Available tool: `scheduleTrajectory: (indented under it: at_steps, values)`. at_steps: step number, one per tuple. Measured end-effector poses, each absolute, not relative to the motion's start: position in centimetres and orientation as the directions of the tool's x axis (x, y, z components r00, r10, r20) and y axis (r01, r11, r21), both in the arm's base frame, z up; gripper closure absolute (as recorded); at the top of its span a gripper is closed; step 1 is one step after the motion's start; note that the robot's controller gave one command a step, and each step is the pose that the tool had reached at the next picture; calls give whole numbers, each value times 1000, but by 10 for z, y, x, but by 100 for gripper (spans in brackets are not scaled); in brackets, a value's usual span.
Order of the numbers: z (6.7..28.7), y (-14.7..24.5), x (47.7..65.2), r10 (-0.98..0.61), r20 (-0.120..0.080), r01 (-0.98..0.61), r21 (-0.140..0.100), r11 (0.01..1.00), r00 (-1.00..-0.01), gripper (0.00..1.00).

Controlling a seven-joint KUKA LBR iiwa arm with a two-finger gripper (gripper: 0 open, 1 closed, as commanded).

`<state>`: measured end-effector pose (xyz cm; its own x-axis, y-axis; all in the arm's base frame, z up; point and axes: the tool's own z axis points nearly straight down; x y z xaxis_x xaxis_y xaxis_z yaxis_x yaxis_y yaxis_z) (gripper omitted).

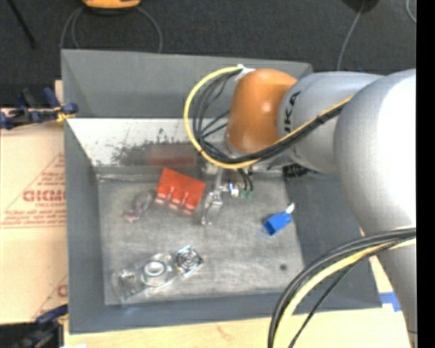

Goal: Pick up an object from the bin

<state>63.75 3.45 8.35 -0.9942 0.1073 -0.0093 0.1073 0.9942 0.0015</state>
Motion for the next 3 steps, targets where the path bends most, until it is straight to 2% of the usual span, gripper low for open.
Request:
scheduleTrajectory:
  at_steps: [1, 2, 3]
  values:
    - [76, 70, 643, 90, -15, 90, 0, 996, -996, 0]
    - [78, 70, 645, 91, -21, 91, 2, 996, -996, 100]
    - [198, 84, 654, -42, -14, -42, -1, 999, -999, 100]
